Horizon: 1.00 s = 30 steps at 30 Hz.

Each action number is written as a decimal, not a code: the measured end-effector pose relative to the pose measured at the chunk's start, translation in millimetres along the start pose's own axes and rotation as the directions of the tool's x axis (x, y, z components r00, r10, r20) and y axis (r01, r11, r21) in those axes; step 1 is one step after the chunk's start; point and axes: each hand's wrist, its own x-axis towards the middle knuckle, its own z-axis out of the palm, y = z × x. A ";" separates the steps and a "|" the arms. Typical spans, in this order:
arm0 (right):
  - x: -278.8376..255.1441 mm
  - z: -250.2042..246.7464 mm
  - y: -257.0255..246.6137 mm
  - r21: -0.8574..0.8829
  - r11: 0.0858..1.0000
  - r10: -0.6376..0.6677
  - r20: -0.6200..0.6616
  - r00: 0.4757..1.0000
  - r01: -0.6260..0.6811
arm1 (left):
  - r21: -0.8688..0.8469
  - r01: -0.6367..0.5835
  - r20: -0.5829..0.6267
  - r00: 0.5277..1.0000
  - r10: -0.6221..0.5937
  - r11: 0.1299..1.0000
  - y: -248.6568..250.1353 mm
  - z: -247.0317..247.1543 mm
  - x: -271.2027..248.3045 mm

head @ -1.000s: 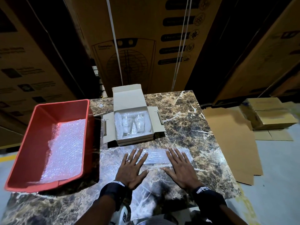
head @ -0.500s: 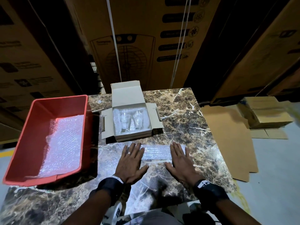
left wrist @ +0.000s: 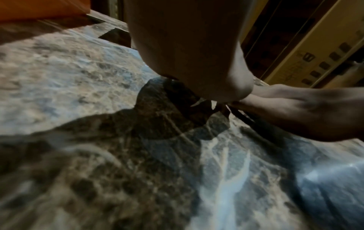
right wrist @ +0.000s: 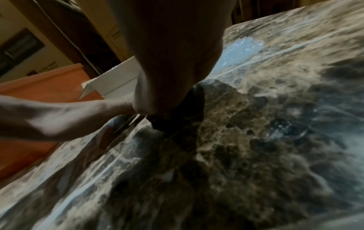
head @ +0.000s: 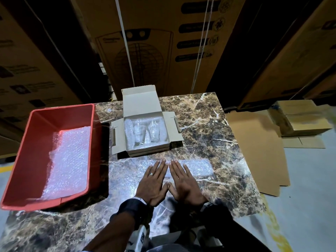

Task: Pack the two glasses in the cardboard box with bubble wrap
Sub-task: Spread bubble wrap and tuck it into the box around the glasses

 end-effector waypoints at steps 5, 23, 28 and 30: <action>-2.2 -5.1 8.6 0.001 1.000 0.028 0.040 0.999 -0.028 | 0.011 -0.017 -0.005 1.000 0.017 1.000 -7.7 1.2 -3.2; -40.7 -11.5 63.7 0.039 0.980 0.197 0.007 0.980 -0.197 | -0.063 0.061 -0.007 0.998 -0.061 0.996 -13.4 -1.0 -13.4; -48.5 -12.7 73.7 0.023 0.972 0.234 0.008 0.972 -0.234 | -0.065 0.081 -0.038 0.996 -0.084 0.995 -13.4 -0.9 -16.6; -49.9 -13.7 72.9 0.013 0.961 0.275 0.017 0.961 -0.275 | -0.067 0.086 -0.030 0.996 -0.088 0.994 -13.4 -0.3 -17.2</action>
